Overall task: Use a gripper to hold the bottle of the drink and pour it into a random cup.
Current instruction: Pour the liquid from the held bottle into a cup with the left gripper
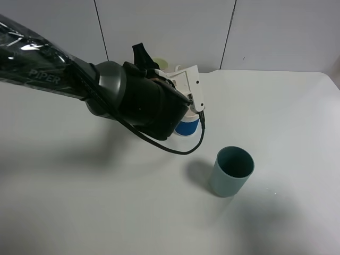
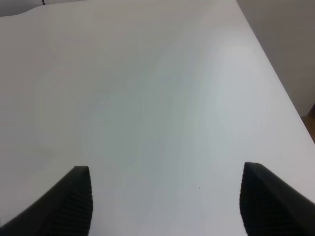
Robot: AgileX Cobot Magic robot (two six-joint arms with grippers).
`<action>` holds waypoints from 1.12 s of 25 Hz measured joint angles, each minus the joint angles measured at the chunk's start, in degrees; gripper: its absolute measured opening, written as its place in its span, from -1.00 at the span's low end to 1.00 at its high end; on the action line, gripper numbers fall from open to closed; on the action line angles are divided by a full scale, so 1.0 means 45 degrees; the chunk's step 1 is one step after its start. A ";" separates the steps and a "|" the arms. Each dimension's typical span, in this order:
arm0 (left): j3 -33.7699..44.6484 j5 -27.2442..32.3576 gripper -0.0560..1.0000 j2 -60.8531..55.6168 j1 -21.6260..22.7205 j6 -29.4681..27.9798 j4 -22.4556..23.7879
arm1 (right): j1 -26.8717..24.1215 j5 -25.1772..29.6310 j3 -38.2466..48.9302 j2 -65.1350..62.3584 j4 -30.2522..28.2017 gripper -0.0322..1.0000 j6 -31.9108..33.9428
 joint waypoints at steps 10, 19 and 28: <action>-0.0643 -0.0287 -0.20 0.0274 0.0186 0.0155 -0.0441 | 0.0000 0.0000 0.0000 0.0000 0.0000 0.29 0.0000; -0.1224 -0.0552 -0.20 0.0760 0.0186 0.0631 -0.0610 | 0.0000 0.0000 0.0000 0.0000 0.0000 0.29 0.0000; -0.1087 -0.0552 -0.20 0.0765 0.0186 0.0671 0.0035 | 0.0000 0.0000 0.0000 0.0000 0.0000 0.29 0.0000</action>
